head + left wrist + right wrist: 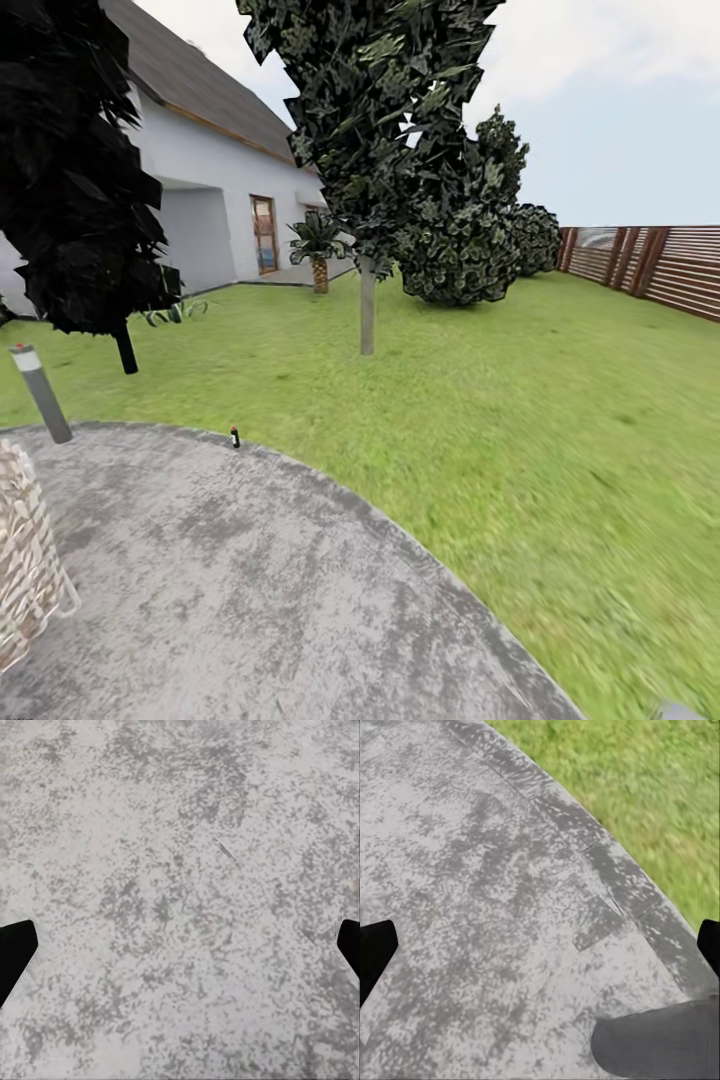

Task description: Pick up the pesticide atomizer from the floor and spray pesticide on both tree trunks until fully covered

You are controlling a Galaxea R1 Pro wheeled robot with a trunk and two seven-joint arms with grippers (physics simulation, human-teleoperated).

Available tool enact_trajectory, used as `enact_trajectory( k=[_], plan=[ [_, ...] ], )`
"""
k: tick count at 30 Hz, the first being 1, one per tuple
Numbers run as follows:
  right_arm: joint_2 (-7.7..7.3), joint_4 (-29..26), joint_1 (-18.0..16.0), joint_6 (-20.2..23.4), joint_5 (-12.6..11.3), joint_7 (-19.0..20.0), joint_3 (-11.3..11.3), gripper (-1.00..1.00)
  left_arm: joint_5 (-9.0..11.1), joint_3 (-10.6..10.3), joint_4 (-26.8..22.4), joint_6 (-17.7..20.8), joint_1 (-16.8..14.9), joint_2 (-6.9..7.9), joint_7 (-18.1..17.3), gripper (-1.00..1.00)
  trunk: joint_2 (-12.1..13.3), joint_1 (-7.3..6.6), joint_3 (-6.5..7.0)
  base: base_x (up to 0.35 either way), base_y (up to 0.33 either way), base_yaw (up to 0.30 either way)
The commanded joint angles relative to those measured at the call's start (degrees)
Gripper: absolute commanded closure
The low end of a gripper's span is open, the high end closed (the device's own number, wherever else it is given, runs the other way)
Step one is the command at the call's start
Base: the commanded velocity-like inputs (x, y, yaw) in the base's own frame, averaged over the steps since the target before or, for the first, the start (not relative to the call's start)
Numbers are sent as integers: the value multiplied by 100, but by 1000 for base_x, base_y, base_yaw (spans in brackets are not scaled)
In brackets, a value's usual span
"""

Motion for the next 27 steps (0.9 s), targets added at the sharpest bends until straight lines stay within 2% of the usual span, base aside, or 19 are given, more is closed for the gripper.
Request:
enact_trajectory(
  k=[1, 6, 22, 27],
  plan=[
    [0, 0, 0, 0, 0, -1, 0, -100, 0, 0, 0, 0, 1, -1, 0, -100, 0, 0, 0, 340, 0, 252],
    [0, 0, 0, 0, 0, 3, 0, -100, 0, 0, 0, 0, 0, -2, 0, -100, 0, 0, 0, 340, 0, 95],
    [0, 0, 0, 0, -5, 3, 0, -100, 8, 0, 0, 0, -3, 1, 0, -100, 0, 0, 0, 340, 2, 3],
    [0, 1, 0, 0, -5, 3, 0, -100, 9, 0, 0, 0, -4, 2, 0, -100, 0, 0, 0, 339, 97, 177]
  ],
)
